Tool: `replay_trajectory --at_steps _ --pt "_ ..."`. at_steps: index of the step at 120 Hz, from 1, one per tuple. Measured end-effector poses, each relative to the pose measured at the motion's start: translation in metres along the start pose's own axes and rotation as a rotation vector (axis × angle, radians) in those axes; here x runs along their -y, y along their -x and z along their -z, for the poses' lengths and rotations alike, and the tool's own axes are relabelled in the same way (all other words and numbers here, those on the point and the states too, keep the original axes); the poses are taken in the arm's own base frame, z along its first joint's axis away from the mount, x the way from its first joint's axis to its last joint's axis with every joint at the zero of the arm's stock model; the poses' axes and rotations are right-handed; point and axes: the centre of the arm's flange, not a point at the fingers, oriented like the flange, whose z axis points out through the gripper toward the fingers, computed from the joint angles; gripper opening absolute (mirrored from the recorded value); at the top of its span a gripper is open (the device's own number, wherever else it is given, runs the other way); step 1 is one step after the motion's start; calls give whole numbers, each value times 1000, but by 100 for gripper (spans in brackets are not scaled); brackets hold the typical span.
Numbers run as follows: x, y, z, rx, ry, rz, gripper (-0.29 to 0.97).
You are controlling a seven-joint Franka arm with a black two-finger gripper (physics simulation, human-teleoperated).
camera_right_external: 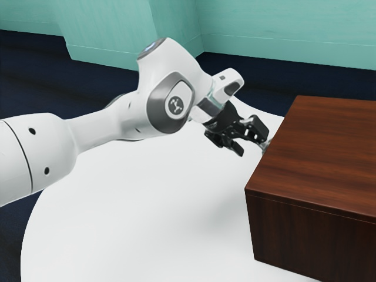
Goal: Pull the drawer handle with one arm to open the drawer
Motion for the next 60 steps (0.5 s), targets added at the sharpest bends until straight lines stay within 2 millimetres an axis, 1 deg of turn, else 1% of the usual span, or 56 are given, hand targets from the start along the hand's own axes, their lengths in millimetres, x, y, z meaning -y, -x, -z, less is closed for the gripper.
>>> replay_trajectory --at_steps 32,52,60 --pt "-1 0 5 -7 -19 1 43" --pt "1 2 3 -2 -37 6 39" --pt "4 4 8 -6 -40 14 37"
